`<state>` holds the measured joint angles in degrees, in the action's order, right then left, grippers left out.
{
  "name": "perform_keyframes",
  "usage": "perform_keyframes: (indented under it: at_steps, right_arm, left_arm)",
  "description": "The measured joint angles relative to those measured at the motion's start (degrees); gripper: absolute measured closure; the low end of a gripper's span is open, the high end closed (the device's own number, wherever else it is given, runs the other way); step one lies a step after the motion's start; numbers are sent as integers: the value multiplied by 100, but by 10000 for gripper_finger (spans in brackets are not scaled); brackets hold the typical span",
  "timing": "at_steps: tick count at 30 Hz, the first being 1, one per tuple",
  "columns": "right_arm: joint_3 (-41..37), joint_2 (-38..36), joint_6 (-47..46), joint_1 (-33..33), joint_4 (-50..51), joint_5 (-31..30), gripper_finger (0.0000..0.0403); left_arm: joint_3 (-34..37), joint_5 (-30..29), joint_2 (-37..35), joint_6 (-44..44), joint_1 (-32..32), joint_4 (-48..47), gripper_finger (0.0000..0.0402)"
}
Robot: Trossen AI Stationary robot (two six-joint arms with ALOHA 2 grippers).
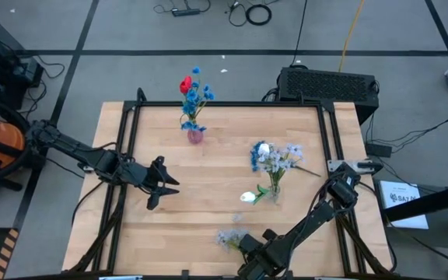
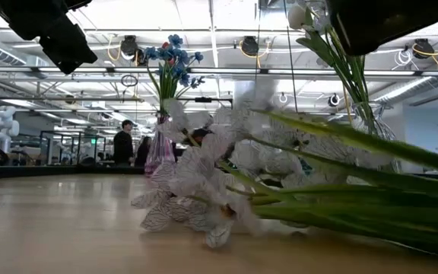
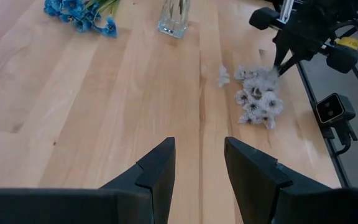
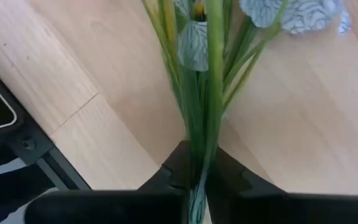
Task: Sort flowers into vase by color
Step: Put the white flowers into the transparent vase
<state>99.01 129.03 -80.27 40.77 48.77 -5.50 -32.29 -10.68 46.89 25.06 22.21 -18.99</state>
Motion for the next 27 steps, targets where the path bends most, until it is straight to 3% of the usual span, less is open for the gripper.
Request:
perform_keyframes:
  at_steps: [9,19,24,27]
  right_arm:
    - [-10,-719,173,85,-275,-1277,398]
    - [-5,-2249,2677,373,-1016,-3552,401]
    - [-3,-2882,2129,399,-650,-4182,401]
    - [-3,-3168,2259,482,-385,-4636,401]
  left_arm:
    - [0,227,-1,-28,1,-2,256]
    - [0,238,0,-28,1,8,256]
    - [0,240,1,-26,1,23,256]
    - [0,240,-1,-26,1,55,256]
